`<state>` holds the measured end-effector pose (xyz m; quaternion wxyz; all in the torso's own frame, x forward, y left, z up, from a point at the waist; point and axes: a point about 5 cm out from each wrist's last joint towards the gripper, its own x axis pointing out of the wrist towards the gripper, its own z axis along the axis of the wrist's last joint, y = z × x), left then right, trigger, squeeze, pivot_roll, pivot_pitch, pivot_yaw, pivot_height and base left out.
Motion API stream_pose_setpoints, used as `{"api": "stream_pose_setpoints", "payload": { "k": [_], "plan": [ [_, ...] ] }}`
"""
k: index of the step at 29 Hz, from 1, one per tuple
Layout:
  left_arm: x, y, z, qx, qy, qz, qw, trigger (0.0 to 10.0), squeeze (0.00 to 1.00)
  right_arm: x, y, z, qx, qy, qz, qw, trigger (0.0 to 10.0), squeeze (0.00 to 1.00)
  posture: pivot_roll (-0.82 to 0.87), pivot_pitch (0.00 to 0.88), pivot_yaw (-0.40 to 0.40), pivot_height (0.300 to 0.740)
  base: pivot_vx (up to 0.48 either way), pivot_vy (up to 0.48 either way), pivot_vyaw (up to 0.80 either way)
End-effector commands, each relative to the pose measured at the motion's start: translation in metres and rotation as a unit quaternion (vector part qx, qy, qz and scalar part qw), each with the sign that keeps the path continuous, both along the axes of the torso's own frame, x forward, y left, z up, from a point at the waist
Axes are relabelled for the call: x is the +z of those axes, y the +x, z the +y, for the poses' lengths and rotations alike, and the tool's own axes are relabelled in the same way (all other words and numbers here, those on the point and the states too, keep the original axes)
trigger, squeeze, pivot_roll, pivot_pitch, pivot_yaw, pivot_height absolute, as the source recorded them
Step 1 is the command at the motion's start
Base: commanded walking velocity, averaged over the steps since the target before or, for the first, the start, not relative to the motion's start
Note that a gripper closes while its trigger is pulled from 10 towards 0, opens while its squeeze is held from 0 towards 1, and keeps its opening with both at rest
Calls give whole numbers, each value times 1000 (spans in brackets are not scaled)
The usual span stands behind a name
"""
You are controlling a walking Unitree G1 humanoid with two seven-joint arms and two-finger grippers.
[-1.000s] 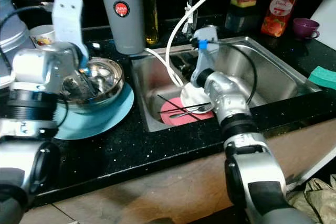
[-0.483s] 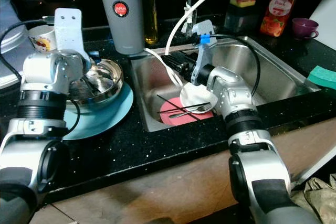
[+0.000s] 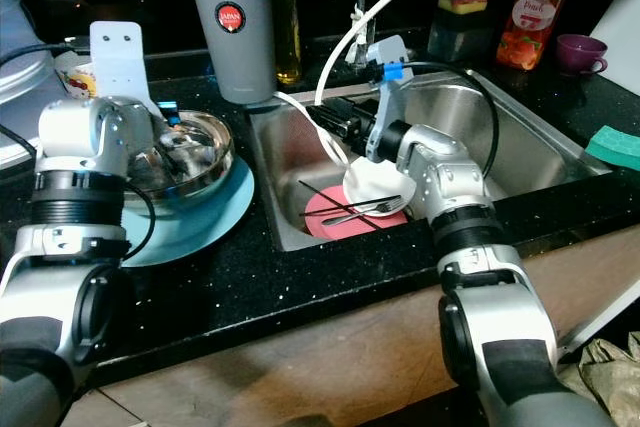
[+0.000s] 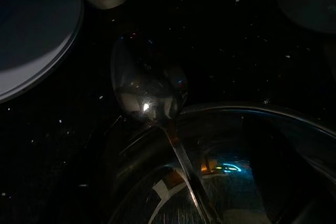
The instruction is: Kitchen organization
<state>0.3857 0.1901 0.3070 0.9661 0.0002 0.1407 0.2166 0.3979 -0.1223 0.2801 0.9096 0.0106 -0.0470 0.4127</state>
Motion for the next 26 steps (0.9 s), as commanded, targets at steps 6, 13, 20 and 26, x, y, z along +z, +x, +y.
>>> {"api": "stream_pose_setpoints", "payload": {
  "k": [6, 13, 20, 26],
  "plan": [
    [0, -4, -20, -11, -13, 19, 1000, 10000, 0, -1, 0, -2, 4, -15, 5, 1000, 10000, 0, 60, 81, 3, 740, 0, 0, 0],
    [-11, -6, -22, -1, -16, 41, 999, 10000, 0, -2, -2, 0, 10, -19, 5, 1000, 10000, 0, 59, 69, 5, 740, 0, 0, 0],
    [-12, -9, -16, 24, -21, 49, 998, 10000, 0, -4, -2, 0, 12, -23, 7, 1000, 10000, 0, 62, 65, 4, 740, 0, 0, 0],
    [-19, -10, -10, 42, -19, 63, 997, 10000, 0, -5, -2, 2, 13, -22, 8, 1000, 10000, 0, 62, 69, 3, 740, 0, 0, 0]
  ]
}}
